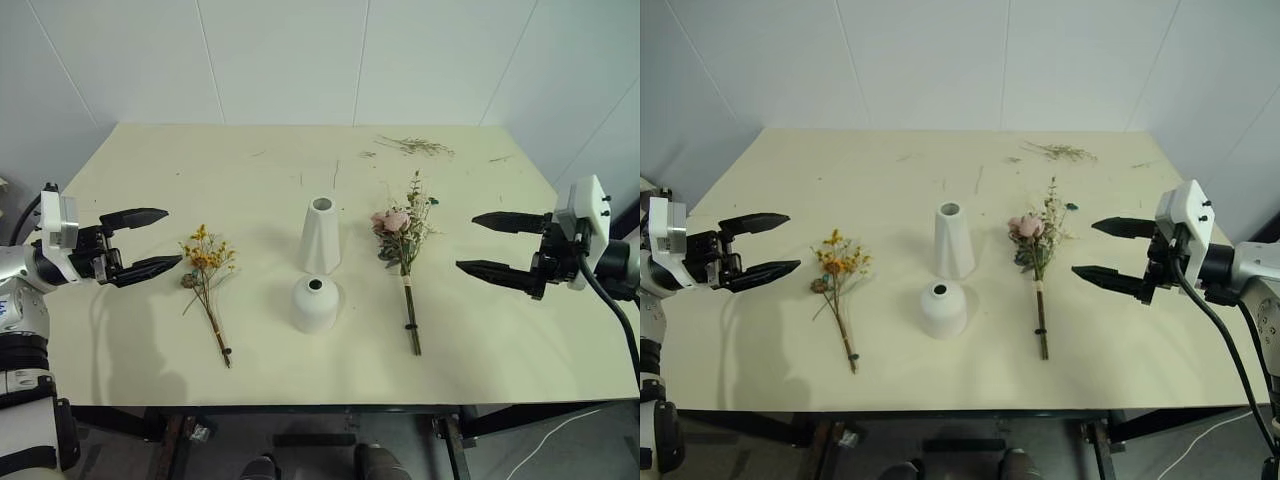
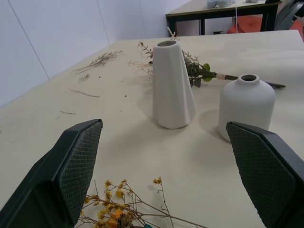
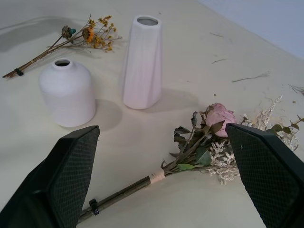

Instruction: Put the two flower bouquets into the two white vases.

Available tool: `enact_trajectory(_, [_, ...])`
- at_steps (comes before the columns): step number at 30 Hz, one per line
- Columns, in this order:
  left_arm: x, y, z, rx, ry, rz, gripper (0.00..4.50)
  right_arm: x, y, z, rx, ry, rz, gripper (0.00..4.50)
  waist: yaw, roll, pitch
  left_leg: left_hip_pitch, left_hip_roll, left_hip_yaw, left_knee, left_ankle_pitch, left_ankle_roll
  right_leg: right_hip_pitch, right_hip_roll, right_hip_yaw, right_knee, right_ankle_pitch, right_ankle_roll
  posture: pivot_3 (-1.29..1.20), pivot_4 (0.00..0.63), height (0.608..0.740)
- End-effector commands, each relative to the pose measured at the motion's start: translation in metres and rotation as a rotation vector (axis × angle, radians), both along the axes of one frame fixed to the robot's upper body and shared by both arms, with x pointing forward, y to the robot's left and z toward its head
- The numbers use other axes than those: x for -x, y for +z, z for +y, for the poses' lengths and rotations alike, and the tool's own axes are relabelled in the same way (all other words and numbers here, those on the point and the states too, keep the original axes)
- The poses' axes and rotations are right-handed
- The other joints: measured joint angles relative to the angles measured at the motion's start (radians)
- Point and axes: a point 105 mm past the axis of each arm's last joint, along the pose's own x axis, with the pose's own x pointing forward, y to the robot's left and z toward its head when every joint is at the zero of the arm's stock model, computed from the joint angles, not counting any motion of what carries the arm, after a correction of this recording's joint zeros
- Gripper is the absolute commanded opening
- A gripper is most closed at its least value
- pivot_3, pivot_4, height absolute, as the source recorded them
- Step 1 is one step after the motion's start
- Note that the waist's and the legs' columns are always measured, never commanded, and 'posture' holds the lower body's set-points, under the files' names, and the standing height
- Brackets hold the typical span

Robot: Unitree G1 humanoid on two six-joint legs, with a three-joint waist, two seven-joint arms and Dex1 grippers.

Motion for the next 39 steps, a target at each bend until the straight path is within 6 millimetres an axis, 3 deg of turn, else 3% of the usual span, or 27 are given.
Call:
enact_trajectory(1, [-0.004,0.014,0.001,0.001,0.021,-0.049,4.47,0.009,0.012,0.004,-0.027,0.017,-0.059,4.5,0.001,0.0,0.0,0.0,0.0,0.0,0.0,0.0,0.0,0.0,0.0,0.0,0.0,0.0,0.0,0.0,0.15,0.74])
enact_trajectory(7, [-0.007,0.008,-0.01,0.062,0.015,-0.02,4.47,0.009,0.011,0.001,-0.03,0.009,-0.041,4.5,0.003,0.0,0.0,0.0,0.0,0.0,0.001,0.0,0.0,0.001,0.0,0.0,0.0,0.0,0.0,0.0,0.15,0.74])
enact_trajectory(12, [-0.016,0.009,-0.008,0.046,0.096,-0.043,4.47,0.009,0.014,0.008,-0.043,0.05,-0.043,4.5,0.0,0.0,0.0,0.0,0.0,0.0,0.002,0.0,0.0,0.001,0.0,0.0,0.001,0.0,0.0,0.0,0.15,0.74])
enact_trajectory(15, [-0.018,0.016,-0.005,0.077,0.225,-0.041,4.47,0.008,0.016,0.017,-0.053,0.107,-0.045,4.5,-0.002,0.0,0.0,0.0,0.0,0.0,0.003,0.0,0.0,0.001,0.0,0.0,0.001,0.0,0.0,0.0,0.15,0.74])
enact_trajectory(18, [-0.016,0.018,-0.002,0.144,0.46,-0.026,4.47,-0.003,0.019,0.024,-0.097,0.162,-0.054,4.5,-0.007,0.0,0.0,0.0,0.0,0.0,0.003,0.0,0.0,0.001,0.0,0.001,0.002,0.001,0.001,0.0,0.15,0.74])
enact_trajectory(22, [-0.007,-0.002,-0.012,0.089,0.628,0.101,4.47,-0.007,0.014,0.027,-0.058,0.213,-0.026,4.5,0.0,0.0,0.0,0.0,0.0,-0.001,0.004,0.0,0.0,0.001,0.0,0.001,0.003,0.001,0.001,0.0,0.15,0.74])
enact_trajectory(26, [-0.003,-0.008,-0.018,0.109,0.746,0.158,4.47,-0.015,0.016,0.027,-0.066,0.218,-0.032,4.5,0.006,0.0,0.001,-0.001,-0.001,-0.001,0.007,0.0,0.0,0.001,0.0,0.001,0.004,0.001,0.001,0.0,0.15,0.74])
enact_trajectory(31, [0.015,-0.03,-0.025,0.009,0.915,0.38,4.47,-0.021,0.01,0.033,-0.066,0.269,-0.018,4.5,0.001,0.0,0.001,0.0,-0.001,-0.001,0.008,0.0,0.0,0.004,0.0,0.001,0.001,0.001,0.001,0.0,0.15,0.74])
enact_trajectory(39, [0.013,-0.035,-0.035,-0.033,1.0,0.585,4.47,-0.026,0.012,0.039,-0.052,0.317,-0.029,4.5,-0.003,0.0,0.001,0.0,-0.001,-0.001,0.008,0.0,-0.001,0.004,0.0,0.001,0.0,0.001,0.001,0.0,0.15,0.74])
